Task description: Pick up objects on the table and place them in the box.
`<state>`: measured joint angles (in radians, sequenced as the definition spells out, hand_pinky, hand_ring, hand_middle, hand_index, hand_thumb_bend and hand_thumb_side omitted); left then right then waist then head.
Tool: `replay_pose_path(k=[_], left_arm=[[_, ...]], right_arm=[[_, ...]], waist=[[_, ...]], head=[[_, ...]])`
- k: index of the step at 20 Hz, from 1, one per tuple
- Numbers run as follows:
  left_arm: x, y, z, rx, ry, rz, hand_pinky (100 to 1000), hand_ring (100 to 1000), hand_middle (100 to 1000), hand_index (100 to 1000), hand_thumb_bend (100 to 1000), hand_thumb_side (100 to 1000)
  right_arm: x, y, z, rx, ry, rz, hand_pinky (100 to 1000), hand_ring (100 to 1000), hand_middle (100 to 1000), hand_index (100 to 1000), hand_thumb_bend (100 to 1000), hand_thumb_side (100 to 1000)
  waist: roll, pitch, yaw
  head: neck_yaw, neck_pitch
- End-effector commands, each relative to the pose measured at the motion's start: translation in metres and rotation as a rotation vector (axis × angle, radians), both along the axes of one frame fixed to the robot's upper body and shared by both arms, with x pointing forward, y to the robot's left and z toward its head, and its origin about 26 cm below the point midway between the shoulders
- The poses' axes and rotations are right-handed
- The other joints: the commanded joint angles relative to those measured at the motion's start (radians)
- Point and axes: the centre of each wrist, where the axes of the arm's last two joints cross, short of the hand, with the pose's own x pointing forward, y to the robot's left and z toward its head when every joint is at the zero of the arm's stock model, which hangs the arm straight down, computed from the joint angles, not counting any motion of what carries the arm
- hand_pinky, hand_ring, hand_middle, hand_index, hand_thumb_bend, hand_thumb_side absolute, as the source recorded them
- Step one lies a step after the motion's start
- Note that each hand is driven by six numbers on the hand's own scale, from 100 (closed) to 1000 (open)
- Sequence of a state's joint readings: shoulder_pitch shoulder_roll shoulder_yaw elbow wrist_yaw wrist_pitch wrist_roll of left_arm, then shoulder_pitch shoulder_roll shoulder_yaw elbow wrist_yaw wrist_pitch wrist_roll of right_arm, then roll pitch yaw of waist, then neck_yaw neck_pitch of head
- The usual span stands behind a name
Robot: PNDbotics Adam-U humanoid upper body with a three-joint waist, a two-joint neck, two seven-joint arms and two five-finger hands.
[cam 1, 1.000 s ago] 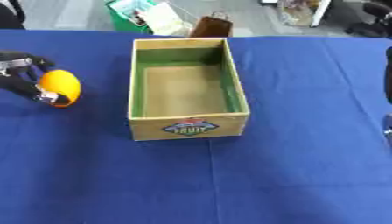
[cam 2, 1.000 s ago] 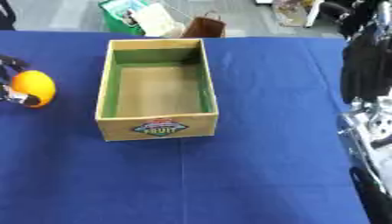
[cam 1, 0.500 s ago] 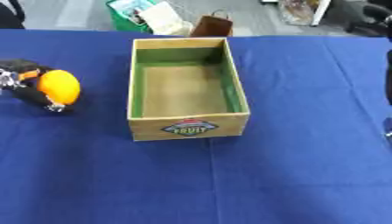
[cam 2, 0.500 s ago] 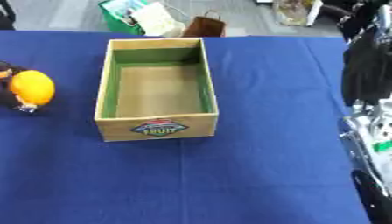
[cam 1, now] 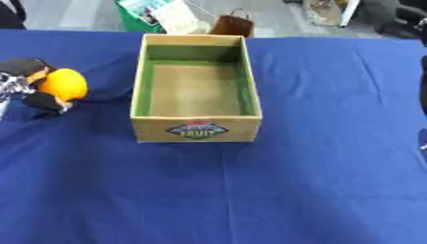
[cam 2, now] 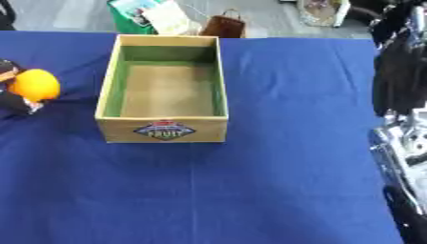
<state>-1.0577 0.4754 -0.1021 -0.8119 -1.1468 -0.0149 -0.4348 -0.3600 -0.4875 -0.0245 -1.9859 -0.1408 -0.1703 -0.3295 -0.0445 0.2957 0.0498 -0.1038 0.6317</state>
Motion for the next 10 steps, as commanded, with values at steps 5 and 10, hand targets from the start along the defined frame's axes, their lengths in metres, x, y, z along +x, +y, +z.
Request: replay_pose_path(k=[5, 10], left_arm=[[-0.002, 0.003, 0.021, -0.060, 0.006, -0.020, 461, 623, 734, 744, 100, 255], [-0.004, 0.000, 0.037, -0.093, 0.062, -0.053, 488, 646, 734, 769, 167, 369]], right_arm=[[-0.003, -0.002, 0.007, -0.017, -0.021, -0.010, 782, 768, 736, 843, 100, 1000], [-0.003, -0.001, 0.007, -0.018, -0.023, -0.005, 782, 768, 736, 842, 100, 1000]], waist=[[0.005, -0.023, 0.002], [0.010, -0.028, 0.004]], head=[[0.002, 0.004], [0.003, 0.002]])
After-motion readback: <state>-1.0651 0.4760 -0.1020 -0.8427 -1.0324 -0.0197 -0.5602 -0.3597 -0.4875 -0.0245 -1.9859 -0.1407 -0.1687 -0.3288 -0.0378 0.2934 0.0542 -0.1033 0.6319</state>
